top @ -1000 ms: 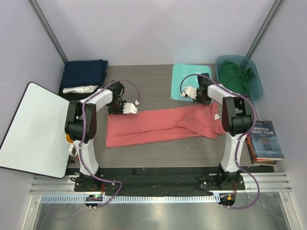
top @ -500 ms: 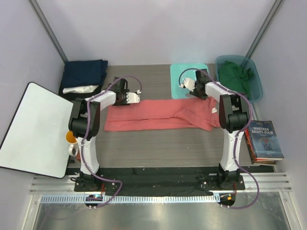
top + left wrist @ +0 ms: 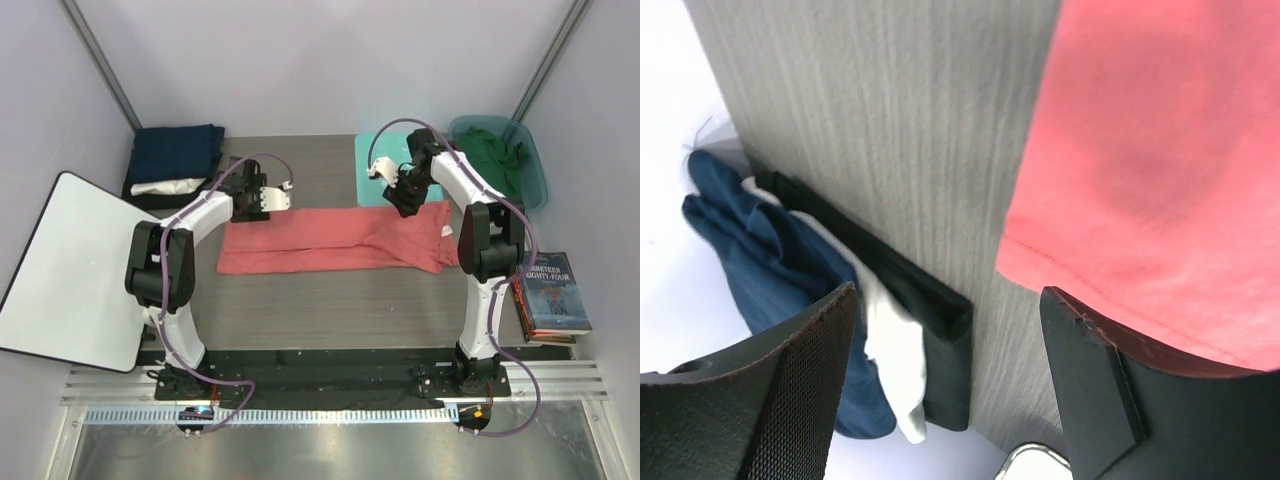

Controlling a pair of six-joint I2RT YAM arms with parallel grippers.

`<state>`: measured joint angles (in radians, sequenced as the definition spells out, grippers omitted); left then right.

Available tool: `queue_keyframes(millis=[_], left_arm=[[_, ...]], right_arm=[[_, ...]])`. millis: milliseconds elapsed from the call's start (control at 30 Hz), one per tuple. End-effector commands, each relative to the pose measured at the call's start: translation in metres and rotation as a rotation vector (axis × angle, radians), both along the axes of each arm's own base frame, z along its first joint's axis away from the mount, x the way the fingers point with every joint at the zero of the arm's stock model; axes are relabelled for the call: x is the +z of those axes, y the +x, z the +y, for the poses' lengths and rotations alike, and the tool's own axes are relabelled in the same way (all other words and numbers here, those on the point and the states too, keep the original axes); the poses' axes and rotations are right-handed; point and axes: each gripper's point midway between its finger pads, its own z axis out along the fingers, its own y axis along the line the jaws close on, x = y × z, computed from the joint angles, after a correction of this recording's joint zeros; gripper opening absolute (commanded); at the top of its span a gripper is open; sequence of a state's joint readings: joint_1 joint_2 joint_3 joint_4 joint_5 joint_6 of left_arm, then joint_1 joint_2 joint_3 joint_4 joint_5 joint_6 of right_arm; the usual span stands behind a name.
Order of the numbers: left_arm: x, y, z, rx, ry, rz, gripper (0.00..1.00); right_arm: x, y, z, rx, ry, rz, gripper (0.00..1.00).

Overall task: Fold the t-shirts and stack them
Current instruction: Fold the tshirt

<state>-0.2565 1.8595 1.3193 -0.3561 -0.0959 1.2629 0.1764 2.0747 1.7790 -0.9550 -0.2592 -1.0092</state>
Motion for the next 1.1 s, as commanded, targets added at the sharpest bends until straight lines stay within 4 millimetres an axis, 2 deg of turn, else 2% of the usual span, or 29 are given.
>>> queue_keyframes(millis=[0,200,467,567,733,833,867,933,1067], left_arm=[[-0.007,-0.014,-0.007,-0.014,-0.006,0.035,0.75],[-0.013,-0.026,-0.004,-0.011,0.007,0.057,0.74],[-0.019,-0.033,-0.002,-0.011,0.011,0.076,0.73],[-0.019,-0.032,-0.002,-0.01,0.011,0.079,0.73],[-0.021,-0.031,-0.003,-0.01,0.01,0.081,0.72],[-0.021,-0.03,-0.004,-0.009,0.007,0.082,0.72],[-0.022,-0.03,-0.004,-0.01,0.008,0.083,0.72],[-0.02,-0.03,-0.004,-0.012,0.005,0.081,0.72],[-0.02,-0.031,-0.005,-0.013,-0.001,0.084,0.72]], right_arm=[[-0.015,-0.035,0.026,0.037,0.088,0.2,0.47],[-0.025,-0.042,0.043,0.081,0.11,0.267,0.47],[-0.022,-0.042,0.061,0.132,0.126,0.269,0.47],[-0.022,-0.047,0.066,0.152,0.125,0.289,0.43],[-0.027,-0.059,0.068,0.181,0.11,0.325,0.29],[-0.029,-0.061,0.069,0.19,0.104,0.33,0.31],[-0.03,-0.059,0.069,0.19,0.103,0.321,0.36],[-0.03,-0.057,0.069,0.184,0.098,0.312,0.4],[-0.03,-0.04,0.068,0.17,0.081,0.227,0.48]])
